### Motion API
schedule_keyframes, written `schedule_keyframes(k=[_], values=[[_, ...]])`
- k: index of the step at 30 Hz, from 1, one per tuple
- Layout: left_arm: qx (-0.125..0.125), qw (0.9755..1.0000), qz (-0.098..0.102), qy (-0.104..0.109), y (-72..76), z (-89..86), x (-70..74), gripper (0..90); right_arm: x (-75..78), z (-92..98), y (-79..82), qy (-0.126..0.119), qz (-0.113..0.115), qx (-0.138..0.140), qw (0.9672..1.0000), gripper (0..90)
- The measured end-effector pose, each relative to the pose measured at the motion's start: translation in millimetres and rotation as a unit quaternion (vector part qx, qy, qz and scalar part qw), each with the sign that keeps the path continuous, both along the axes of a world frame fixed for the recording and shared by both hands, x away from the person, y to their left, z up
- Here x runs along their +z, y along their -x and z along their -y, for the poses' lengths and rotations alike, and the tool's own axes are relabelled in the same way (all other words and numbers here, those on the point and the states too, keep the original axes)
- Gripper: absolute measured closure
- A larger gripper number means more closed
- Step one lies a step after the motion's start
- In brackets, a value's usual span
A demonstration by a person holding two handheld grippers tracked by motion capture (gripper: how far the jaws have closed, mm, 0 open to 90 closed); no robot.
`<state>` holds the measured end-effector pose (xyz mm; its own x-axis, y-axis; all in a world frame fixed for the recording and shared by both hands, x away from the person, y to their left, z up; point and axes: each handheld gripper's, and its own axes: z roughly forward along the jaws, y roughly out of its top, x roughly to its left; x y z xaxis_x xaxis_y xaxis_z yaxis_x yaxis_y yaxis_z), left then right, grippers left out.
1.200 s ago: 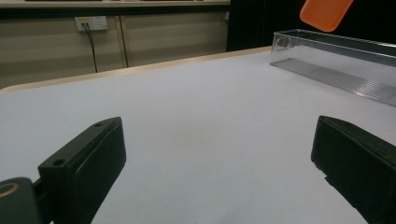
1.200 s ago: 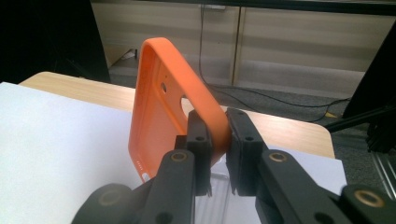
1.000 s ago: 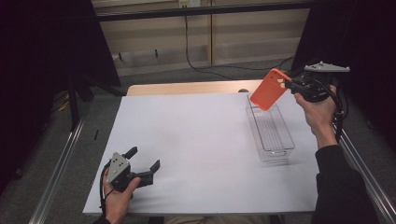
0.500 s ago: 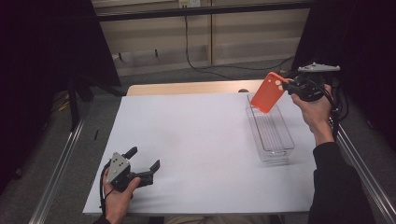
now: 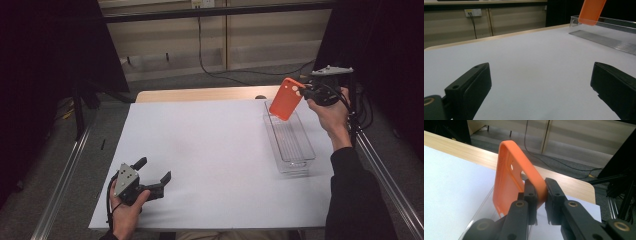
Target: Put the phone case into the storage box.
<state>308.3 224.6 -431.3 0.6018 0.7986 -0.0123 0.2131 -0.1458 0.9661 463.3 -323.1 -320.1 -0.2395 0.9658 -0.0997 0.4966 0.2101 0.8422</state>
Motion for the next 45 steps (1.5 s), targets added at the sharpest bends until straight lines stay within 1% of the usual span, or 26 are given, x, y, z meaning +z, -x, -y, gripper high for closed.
schedule_keyframes(k=[3,9,10,11,13,14,16,17,19,21,24,26,28,31,33,40,45], values=[[-0.001,1.0,0.001,-0.002,-0.2,-0.2,0.0,3.2,-1.8,-1.9,-3.8,0.005,0.001,0.001,1.0,80.3],[0.0,1.0,0.0,-0.001,0.0,-0.1,0.0,3.2,-8.1,-4.9,-10.2,0.021,-0.008,0.003,0.9997,80.3],[0.001,1.0,-0.002,0.001,0.1,0.4,-0.2,3.3,-8.9,-5.2,-10.8,0.02,-0.009,0.003,0.9998,80.3],[0.0,1.0,0.001,-0.003,-0.1,-0.1,0.2,3.3,-9.5,-5.6,-11.4,0.024,-0.006,0.0,0.9997,80.3],[0.0,1.0,0.003,0.0,-0.2,-0.5,0.8,3.3,-10.6,-7.0,-12.9,0.026,-0.007,0.0,0.9996,80.3],[0.001,1.0,0.003,-0.002,-0.3,-1.3,1.0,3.3,-11.4,-7.6,-14.0,0.03,-0.008,0.001,0.9995,80.3],[0.002,1.0,0.001,-0.001,-0.7,-1.9,0.5,3.2,-13.6,-9.0,-15.9,0.033,-0.011,0.0,0.9994,80.3],[0.003,1.0,0.0,0.003,-0.9,-1.6,0.1,3.3,-14.8,-9.3,-16.9,0.034,-0.014,0.003,0.9993,80.3],[0.002,1.0,0.001,-0.001,-1.1,-1.9,0.1,3.3,-17.2,-10.8,-18.9,0.038,-0.016,0.001,0.9992,80.3],[0.001,1.0,0.001,0.002,-0.7,-1.2,0.2,3.2,-18.6,-11.6,-20.5,0.041,-0.017,0.002,0.999,80.3],[0.0,1.0,0.002,0.0,-0.6,-1.2,0.1,3.3,-20.4,-12.2,-22.5,0.043,-0.017,-0.003,0.9989,80.3],[0.0,1.0,0.003,-0.006,-0.9,-1.6,0.1,3.3,-21.6,-12.2,-23.9,0.046,-0.018,-0.004,0.9988,80.3],[-0.001,1.0,0.0,-0.003,-0.8,-1.1,-0.2,3.3,-22.7,-12.3,-25.3,0.046,-0.018,-0.006,0.9987,80.3],[0.001,1.0,0.002,-0.005,-0.9,-1.3,-0.1,3.2,-24.2,-13.7,-27.1,0.048,-0.02,-0.007,0.9986,80.4],[0.0,1.0,0.001,-0.004,-1.0,-1.3,-0.3,3.3,-25.9,-15.3,-28.6,0.054,-0.02,-0.007,0.9983,80.4],[0.0,1.0,0.001,-0.007,-1.1,-2.0,-0.1,3.2,-27.8,-19.2,-31.1,0.065,-0.023,-0.012,0.9976,80.4],[0.0,1.0,0.002,-0.006,-1.3,-2.2,0.0,3.2,-26.3,-21.9,-32.9,0.069,-0.024,-0.011,0.9973,80.4]])
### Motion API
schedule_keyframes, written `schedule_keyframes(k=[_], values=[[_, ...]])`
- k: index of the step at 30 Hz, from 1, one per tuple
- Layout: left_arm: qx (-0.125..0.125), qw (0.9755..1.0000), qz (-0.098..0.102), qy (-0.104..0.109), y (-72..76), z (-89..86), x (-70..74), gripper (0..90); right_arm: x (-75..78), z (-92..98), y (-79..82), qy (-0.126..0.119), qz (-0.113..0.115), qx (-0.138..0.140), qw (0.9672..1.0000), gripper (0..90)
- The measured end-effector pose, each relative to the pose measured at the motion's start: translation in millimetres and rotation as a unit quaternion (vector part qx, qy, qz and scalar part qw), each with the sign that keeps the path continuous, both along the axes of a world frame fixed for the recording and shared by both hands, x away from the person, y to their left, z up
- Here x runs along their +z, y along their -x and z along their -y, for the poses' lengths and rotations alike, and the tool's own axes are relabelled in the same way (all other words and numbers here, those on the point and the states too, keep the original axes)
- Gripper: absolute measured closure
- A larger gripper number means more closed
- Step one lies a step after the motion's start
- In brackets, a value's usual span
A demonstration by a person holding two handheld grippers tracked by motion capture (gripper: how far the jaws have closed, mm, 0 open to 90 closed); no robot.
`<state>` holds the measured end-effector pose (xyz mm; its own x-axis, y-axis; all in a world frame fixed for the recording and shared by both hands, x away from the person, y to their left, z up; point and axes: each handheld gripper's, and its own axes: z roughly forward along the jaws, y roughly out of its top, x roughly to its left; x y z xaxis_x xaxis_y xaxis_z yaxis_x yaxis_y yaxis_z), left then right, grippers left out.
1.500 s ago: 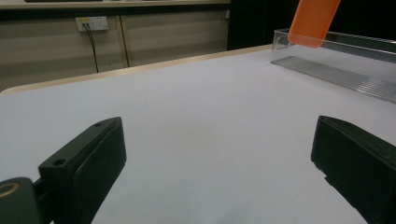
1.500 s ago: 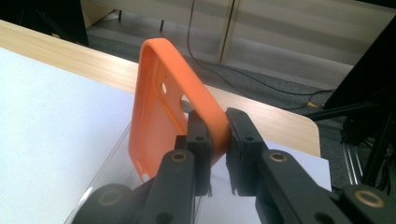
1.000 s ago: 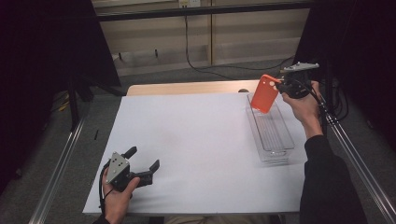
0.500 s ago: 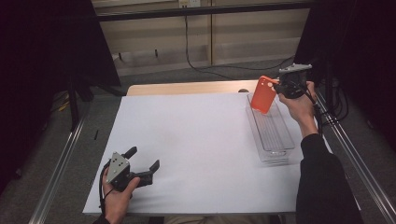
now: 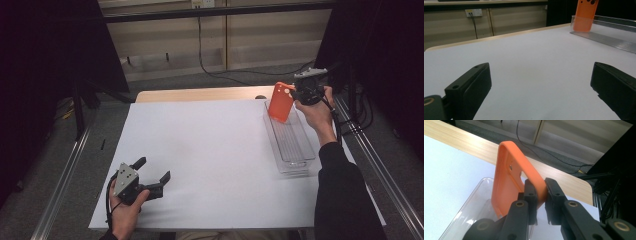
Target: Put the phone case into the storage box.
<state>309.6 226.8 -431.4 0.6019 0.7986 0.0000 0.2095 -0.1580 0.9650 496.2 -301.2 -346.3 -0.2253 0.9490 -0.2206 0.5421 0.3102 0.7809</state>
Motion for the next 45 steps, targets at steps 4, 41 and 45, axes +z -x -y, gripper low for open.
schedule_keyframes(k=[4,41,45], values=[[0.0,1.0,0.0,-0.001,0.0,0.0,-0.1,3.3,-1.3,-3.3,-1.2,0.003,-0.003,0.005,1.0,80.4],[-0.008,1.0,-0.001,-0.001,0.5,2.2,0.1,3.3,-1.6,-4.5,-30.3,0.004,-0.024,0.006,0.9997,70.6],[-0.006,1.0,0.0,-0.002,0.3,1.2,0.4,3.3,-1.0,-4.7,-32.3,0.003,-0.026,0.009,0.9996,70.4]])
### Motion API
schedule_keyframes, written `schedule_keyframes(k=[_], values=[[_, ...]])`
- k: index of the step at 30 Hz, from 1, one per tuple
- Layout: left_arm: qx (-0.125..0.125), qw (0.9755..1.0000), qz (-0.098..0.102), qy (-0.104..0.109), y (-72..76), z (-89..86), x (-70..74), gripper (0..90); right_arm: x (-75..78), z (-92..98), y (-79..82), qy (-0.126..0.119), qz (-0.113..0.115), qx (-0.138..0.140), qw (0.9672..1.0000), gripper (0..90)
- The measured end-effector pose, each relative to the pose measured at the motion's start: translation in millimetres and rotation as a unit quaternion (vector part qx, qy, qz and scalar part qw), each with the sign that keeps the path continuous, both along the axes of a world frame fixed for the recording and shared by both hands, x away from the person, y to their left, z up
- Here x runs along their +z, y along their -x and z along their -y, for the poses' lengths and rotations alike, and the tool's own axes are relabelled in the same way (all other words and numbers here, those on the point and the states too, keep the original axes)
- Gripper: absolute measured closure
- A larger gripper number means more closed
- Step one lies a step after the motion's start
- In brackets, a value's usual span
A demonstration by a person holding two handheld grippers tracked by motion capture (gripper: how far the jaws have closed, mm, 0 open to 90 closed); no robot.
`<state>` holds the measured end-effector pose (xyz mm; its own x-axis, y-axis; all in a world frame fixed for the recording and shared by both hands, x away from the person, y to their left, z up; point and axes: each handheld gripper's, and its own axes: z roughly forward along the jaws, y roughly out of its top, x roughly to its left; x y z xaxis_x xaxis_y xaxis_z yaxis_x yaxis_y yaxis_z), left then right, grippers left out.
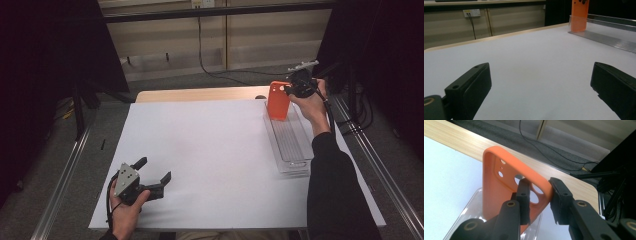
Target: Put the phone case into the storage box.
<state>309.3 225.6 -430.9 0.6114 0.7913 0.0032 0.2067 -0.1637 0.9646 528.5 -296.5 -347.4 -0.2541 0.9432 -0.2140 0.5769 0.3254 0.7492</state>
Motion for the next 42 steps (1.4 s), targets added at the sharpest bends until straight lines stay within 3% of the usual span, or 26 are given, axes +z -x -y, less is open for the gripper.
schedule_keyframes(k=[23,42], values=[[-0.001,1.0,0.0,0.005,-0.1,0.6,-0.1,3.3,-2.8,-3.1,-8.9,-0.013,0.007,0.004,0.9999,63.8],[0.0,1.0,-0.003,0.009,-0.3,-0.7,-0.3,3.3,-7.8,-5.6,-14.2,-0.04,0.009,-0.001,0.9992,58.6]])
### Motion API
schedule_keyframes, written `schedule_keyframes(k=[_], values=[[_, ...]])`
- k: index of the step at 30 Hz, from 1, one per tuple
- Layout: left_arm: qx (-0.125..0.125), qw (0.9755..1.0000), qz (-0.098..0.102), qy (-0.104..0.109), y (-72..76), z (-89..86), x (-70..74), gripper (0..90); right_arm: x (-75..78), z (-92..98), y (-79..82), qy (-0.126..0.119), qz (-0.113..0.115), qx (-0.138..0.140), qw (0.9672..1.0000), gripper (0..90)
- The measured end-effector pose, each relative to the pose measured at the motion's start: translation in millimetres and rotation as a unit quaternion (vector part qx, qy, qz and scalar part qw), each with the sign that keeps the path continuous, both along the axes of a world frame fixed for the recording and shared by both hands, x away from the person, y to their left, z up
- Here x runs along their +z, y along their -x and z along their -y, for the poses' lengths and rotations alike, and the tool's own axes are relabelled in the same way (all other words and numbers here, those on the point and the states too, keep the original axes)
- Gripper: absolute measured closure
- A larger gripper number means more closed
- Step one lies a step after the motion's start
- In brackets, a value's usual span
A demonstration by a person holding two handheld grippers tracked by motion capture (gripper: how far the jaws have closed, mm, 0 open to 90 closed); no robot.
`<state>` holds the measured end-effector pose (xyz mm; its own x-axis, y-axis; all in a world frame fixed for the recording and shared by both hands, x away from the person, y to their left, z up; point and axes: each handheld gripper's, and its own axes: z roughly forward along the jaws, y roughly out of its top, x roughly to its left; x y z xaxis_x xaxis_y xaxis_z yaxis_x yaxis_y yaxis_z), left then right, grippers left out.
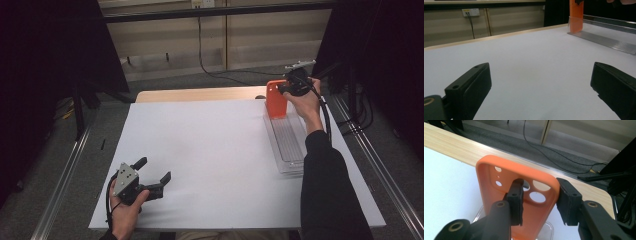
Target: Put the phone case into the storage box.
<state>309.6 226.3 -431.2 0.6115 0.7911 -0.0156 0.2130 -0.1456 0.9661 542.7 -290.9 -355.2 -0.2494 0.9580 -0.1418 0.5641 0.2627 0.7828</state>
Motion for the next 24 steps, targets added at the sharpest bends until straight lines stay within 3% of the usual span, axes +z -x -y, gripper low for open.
schedule_keyframes(k=[10,24], values=[[-0.001,1.0,0.0,-0.003,-0.4,-0.5,0.0,3.2,-1.6,0.7,-0.4,-0.002,-0.002,-0.005,1.0,50.7],[0.001,1.0,0.001,-0.002,-0.3,0.0,0.1,3.3,0.1,8.3,7.0,-0.022,0.005,-0.027,0.9994,31.9]])
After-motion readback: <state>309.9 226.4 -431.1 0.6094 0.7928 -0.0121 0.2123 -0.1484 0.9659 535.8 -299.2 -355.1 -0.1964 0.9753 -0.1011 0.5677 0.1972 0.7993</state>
